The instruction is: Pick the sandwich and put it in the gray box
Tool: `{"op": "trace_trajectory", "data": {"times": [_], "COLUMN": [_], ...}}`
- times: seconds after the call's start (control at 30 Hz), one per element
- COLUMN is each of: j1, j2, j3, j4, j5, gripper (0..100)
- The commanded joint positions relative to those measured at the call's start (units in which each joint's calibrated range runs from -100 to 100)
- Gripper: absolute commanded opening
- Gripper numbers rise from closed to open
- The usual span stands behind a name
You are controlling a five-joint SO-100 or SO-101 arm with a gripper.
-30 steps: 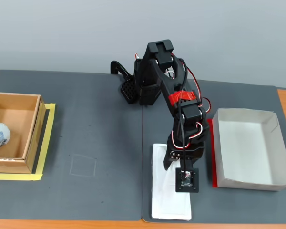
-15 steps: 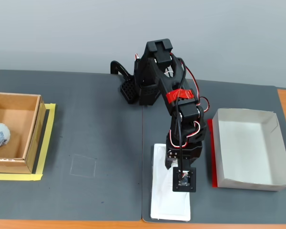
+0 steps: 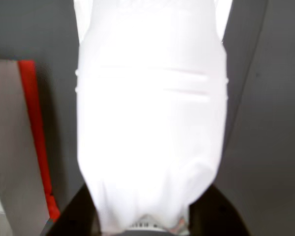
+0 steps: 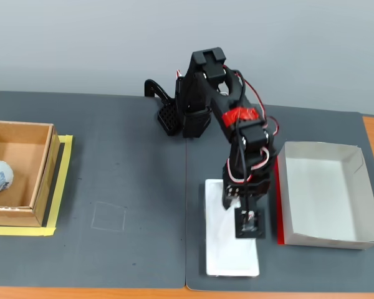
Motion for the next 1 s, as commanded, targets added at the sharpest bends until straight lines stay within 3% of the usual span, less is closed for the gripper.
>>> {"op": "trace_trajectory", "data": {"times": [0.0, 0.37, 0.63, 0.97], "j1": [0.88, -3.29, -12.69, -23.51], "j2": [-8.02, -20.82, -26.08, -25.15], "j3": [-1.49, -1.76, -1.76, -1.13], "j4": [3.02, 7.62, 7.19, -6.53], "j5": [-0.14, -0.97, -7.54, -13.42], "gripper": [7, 7, 7, 7]}}
